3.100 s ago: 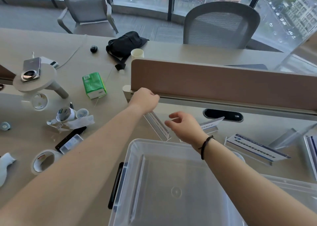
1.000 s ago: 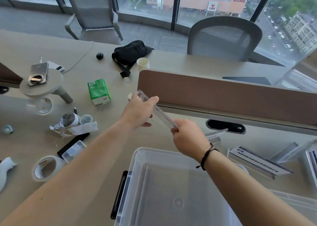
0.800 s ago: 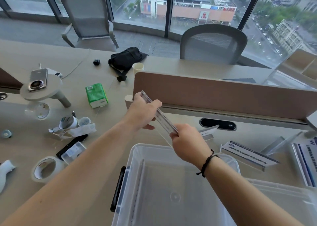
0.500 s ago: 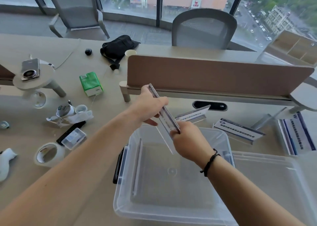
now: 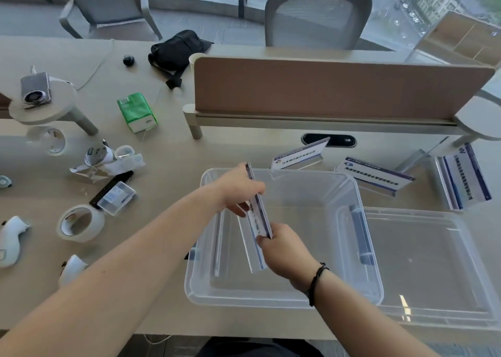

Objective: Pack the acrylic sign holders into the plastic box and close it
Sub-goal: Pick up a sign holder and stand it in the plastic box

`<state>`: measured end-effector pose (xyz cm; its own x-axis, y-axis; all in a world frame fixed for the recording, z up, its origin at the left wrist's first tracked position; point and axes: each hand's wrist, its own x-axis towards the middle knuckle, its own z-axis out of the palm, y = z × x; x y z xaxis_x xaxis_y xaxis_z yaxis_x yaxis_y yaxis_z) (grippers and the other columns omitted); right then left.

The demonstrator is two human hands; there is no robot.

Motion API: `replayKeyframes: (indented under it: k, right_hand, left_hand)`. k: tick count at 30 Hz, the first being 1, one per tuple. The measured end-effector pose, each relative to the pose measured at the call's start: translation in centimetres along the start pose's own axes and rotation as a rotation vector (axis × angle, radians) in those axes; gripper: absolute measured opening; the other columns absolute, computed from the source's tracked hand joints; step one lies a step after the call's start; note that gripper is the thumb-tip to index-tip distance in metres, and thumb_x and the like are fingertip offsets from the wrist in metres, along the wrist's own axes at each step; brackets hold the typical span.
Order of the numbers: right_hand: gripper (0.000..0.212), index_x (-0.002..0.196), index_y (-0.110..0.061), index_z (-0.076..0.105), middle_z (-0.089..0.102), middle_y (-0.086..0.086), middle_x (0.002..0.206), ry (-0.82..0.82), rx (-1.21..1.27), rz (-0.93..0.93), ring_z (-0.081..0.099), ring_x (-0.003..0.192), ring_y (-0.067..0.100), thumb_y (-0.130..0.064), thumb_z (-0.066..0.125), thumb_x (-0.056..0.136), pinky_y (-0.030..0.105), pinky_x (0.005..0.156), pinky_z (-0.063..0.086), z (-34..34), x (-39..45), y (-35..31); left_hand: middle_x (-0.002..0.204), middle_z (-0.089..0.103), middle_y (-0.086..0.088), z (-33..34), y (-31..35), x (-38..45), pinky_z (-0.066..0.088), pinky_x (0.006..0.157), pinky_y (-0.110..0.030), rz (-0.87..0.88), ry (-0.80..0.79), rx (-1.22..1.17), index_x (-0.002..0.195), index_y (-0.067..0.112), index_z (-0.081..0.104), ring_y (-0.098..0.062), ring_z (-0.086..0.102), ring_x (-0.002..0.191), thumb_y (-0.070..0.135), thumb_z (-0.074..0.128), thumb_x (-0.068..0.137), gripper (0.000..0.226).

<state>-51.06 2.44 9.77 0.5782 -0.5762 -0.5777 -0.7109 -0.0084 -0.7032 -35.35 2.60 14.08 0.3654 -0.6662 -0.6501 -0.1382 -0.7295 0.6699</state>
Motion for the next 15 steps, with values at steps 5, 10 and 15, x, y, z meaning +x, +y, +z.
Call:
replayKeyframes:
  k: [5, 10, 15]
  right_hand:
    - [0.022, 0.070, -0.016, 0.036, 0.035, -0.002, 0.063, -0.046, 0.029, 0.063, 0.029, 0.052, 0.015, -0.009, 0.042, 0.090, 0.026, 0.046, 0.024, 2.3, 0.8, 1.5]
    - [0.022, 0.071, -0.015, 0.034, 0.036, -0.001, 0.065, -0.074, 0.035, 0.105, 0.030, 0.053, 0.015, -0.003, 0.039, 0.088, 0.026, 0.047, 0.026, 4.3, 2.3, 3.1]
    - [0.013, 0.080, -0.012, 0.039, 0.036, 0.003, 0.072, -0.096, 0.096, 0.180, 0.032, 0.059, 0.017, 0.000, 0.041, 0.085, 0.026, 0.049, 0.026, 5.8, 4.3, 4.5]
  left_hand:
    - [0.088, 0.054, -0.007, 0.5, -1.8, 1.3, 0.060, 0.081, -0.049, -0.031, -0.069, 0.000, 0.083, 0.021, 0.048, -0.027, 0.063, 0.066, 0.005, 0.054, 0.093, 0.019]
    - [0.096, 0.054, -0.011, 1.4, -4.1, 3.6, 0.061, 0.079, -0.047, -0.084, -0.091, 0.003, 0.115, 0.007, 0.050, -0.024, 0.063, 0.066, 0.001, 0.053, 0.091, 0.025]
    - [0.089, 0.049, -0.014, 2.4, -5.4, 5.7, 0.059, 0.080, -0.055, -0.109, -0.101, 0.058, 0.116, 0.003, 0.042, -0.032, 0.060, 0.072, -0.001, 0.054, 0.089, 0.030]
